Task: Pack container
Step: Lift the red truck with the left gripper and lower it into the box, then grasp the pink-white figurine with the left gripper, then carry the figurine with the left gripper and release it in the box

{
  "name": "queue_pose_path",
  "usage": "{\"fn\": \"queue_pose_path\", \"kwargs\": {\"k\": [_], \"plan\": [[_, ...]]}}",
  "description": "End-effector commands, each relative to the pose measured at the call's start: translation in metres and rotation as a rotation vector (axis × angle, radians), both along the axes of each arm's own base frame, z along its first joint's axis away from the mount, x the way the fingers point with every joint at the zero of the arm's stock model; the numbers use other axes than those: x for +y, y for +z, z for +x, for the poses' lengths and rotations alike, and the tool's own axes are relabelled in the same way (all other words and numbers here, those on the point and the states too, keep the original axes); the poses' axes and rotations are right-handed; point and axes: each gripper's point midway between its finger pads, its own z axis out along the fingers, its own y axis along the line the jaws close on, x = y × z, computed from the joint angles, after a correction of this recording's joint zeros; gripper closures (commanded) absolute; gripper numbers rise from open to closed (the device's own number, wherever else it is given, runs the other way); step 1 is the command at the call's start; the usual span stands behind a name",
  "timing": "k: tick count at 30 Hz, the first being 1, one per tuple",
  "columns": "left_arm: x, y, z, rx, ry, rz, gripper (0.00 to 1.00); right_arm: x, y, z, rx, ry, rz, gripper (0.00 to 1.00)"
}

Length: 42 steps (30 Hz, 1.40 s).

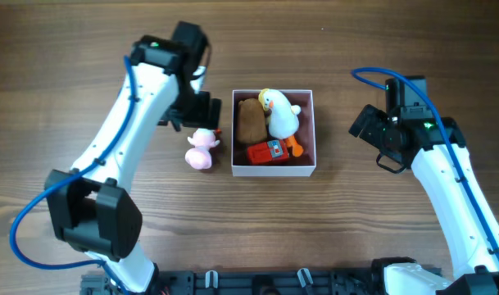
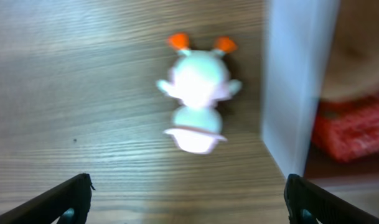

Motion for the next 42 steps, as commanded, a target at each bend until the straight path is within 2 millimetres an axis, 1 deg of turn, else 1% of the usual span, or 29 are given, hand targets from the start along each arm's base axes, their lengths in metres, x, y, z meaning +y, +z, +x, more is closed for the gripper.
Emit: {"fn": "queue_pose_path", "kwargs": {"k": [1,4,5,7,10,12,15,17,18,19,20,22,23,25,27,28,29,30,31,32,33,34,35,36,37,38,40,41,42], "plan": [[0.006,-0.035,-0.016,0.085,0.002,-0.082,0.00,0.000,-0.004,-0.002,0.010,-0.016,0.013,0.01],[0.010,-0.071,-0.028,0.110,-0.004,-0.073,0.00,0.000,-0.004,-0.002,0.010,-0.016,0.013,0.00],[0.012,-0.089,-0.030,0.104,0.010,-0.075,0.00,0.000,-0.004,-0.002,0.010,-0.016,0.013,0.00],[0.009,-0.104,-0.029,0.080,0.010,-0.096,0.00,0.000,-0.004,-0.002,0.010,-0.016,0.013,0.01],[0.007,-0.115,-0.026,0.055,0.006,-0.112,0.12,0.000,-0.004,-0.002,0.010,-0.016,0.013,0.00],[0.002,-0.118,-0.029,0.057,-0.033,-0.125,0.12,0.000,-0.004,-0.002,0.010,-0.016,0.013,0.00],[-0.008,-0.126,-0.032,0.042,-0.073,-0.128,0.22,0.000,-0.004,-0.002,0.010,-0.016,0.013,0.00],[-0.014,-0.134,-0.037,0.038,-0.097,-0.129,0.22,0.000,-0.004,-0.002,0.010,-0.016,0.013,0.00],[-0.018,-0.138,-0.041,0.039,-0.112,-0.128,0.26,0.000,-0.004,-0.002,0.010,-0.016,0.013,0.00],[-0.020,-0.138,-0.042,0.040,-0.119,-0.127,0.37,0.000,-0.004,-0.002,0.010,-0.016,0.013,0.01],[-0.019,-0.138,-0.042,0.037,-0.121,-0.121,0.56,0.000,-0.004,-0.002,0.010,-0.016,0.013,0.00],[-0.018,-0.135,-0.042,0.038,-0.106,-0.121,0.75,0.000,-0.004,-0.002,0.010,-0.016,0.013,0.01],[-0.017,-0.127,-0.041,0.040,-0.102,-0.120,0.82,0.000,-0.004,-0.002,0.010,-0.016,0.013,0.01],[-0.017,-0.096,-0.032,0.011,-0.103,-0.111,0.87,0.000,-0.004,-0.002,0.010,-0.016,0.013,0.00],[-0.018,-0.045,-0.019,-0.065,-0.107,-0.110,0.87,0.000,-0.004,-0.002,0.010,-0.016,0.013,0.00],[-0.022,-0.010,-0.010,-0.130,-0.112,-0.129,0.87,0.000,-0.004,-0.002,0.010,-0.016,0.013,0.00],[-0.027,0.021,-0.003,-0.197,-0.122,-0.149,0.84,0.000,-0.004,-0.002,0.010,-0.017,0.013,0.00],[-0.037,0.057,0.003,-0.292,-0.148,-0.179,0.80,0.000,-0.004,-0.002,0.010,-0.016,0.013,0.01],[-0.048,0.080,0.004,-0.357,-0.178,-0.206,0.78,0.000,-0.004,-0.002,0.010,-0.016,0.013,0.00],[-0.062,0.095,0.004,-0.413,-0.216,-0.232,0.78,0.000,-0.004,-0.002,0.010,-0.016,0.013,0.01],[-0.079,0.106,0.003,-0.470,-0.293,-0.251,0.83,0.000,-0.004,-0.002,0.010,-0.016,0.013,0.01],[-0.111,0.112,-0.001,-0.521,-0.429,-0.271,0.93,0.000,-0.004,-0.002,0.010,-0.016,0.013,0.01],[-0.130,0.110,-0.003,-0.533,-0.489,-0.282,0.93,0.000,-0.004,-0.002,0.010,-0.016,0.013,0.00],[-0.153,0.102,-0.008,-0.530,-0.568,-0.289,0.93,0.000,-0.004,-0.002,0.010,-0.016,0.013,0.00],[-0.169,0.091,-0.012,-0.512,-0.646,-0.280,0.91,0.000,-0.004,-0.002,0.010,-0.016,0.013,0.00],[-0.187,0.070,-0.019,-0.469,-0.727,-0.262,0.90,0.000,-0.004,-0.002,0.010,-0.016,0.013,0.00],[-0.209,0.030,-0.025,-0.383,-0.780,-0.241,0.88,0.000,-0.004,-0.002,0.010,-0.016,0.013,0.00],[-0.218,0.005,-0.027,-0.330,-0.799,-0.224,0.89,0.000,-0.004,-0.002,0.010,-0.016,0.013,0.00],[-0.221,-0.012,-0.027,-0.296,-0.805,-0.212,0.90,0.000,-0.004,-0.002,0.010,-0.016,0.013,0.00]]}}
